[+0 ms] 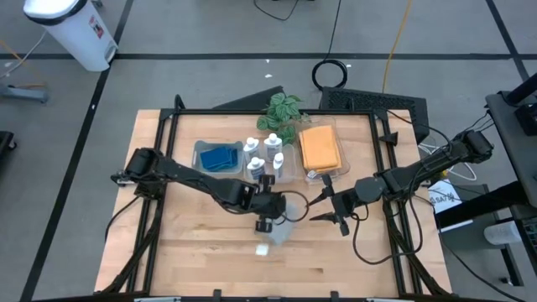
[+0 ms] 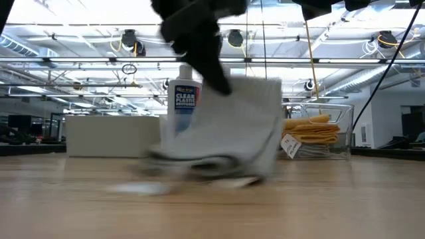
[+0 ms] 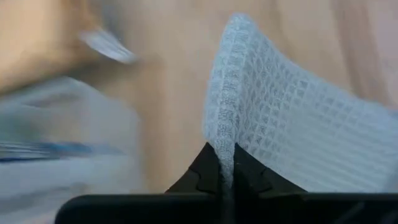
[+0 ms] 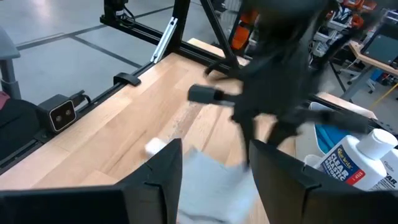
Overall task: Pick & Place Kitchen Items
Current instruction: Put the gray towel into the transparent bin
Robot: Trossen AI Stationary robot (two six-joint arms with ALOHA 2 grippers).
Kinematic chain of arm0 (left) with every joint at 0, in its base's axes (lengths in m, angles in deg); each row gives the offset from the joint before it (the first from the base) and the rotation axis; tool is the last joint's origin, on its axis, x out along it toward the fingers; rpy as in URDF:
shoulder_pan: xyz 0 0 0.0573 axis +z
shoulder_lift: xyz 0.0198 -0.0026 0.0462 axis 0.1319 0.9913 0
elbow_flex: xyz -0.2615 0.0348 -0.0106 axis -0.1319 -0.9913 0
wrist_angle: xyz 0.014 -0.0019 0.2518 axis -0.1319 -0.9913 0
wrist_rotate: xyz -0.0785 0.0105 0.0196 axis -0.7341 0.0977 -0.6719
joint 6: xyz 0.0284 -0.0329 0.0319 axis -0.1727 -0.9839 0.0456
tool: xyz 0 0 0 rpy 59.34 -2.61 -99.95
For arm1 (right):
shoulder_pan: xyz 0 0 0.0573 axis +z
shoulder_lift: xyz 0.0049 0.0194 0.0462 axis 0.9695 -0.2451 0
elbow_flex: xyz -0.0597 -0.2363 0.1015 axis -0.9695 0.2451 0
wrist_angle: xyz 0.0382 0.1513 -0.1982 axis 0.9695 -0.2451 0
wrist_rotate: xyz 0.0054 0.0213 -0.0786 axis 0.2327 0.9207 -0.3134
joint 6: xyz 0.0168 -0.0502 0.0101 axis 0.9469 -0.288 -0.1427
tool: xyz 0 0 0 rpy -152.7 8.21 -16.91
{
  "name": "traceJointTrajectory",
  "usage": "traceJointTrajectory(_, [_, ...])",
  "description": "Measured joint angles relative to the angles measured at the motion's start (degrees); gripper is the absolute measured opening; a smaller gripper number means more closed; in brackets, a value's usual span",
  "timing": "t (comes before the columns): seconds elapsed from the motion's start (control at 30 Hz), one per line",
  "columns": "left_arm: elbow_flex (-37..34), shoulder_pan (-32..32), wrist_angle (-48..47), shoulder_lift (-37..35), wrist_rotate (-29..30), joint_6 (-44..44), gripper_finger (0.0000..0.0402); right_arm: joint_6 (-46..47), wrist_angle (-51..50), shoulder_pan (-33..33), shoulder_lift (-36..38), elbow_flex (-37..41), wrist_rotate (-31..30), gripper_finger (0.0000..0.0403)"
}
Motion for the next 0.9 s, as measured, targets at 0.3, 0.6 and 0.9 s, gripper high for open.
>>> traceJointTrajectory(0.3, [4.0,-0.1,5.4,-0.4,9.6,1.2,0.0011,8.4,0.4,-0.6,0.0,0.0,-0.3,0.0156])
traceJointTrajectory(0.6, [4.0,-0.1,7.2,-0.4,9.5,1.5,0.002,6.8,2.0,-1.7,0.0,0.0,-1.6,0.021])
traceJointTrajectory(0.9, [4.0,0.0,8.2,-0.4,9.0,2.1,0.0011,12.0,-14.7,-3.1,-3.0,-10.5,-9.8,0.0325])
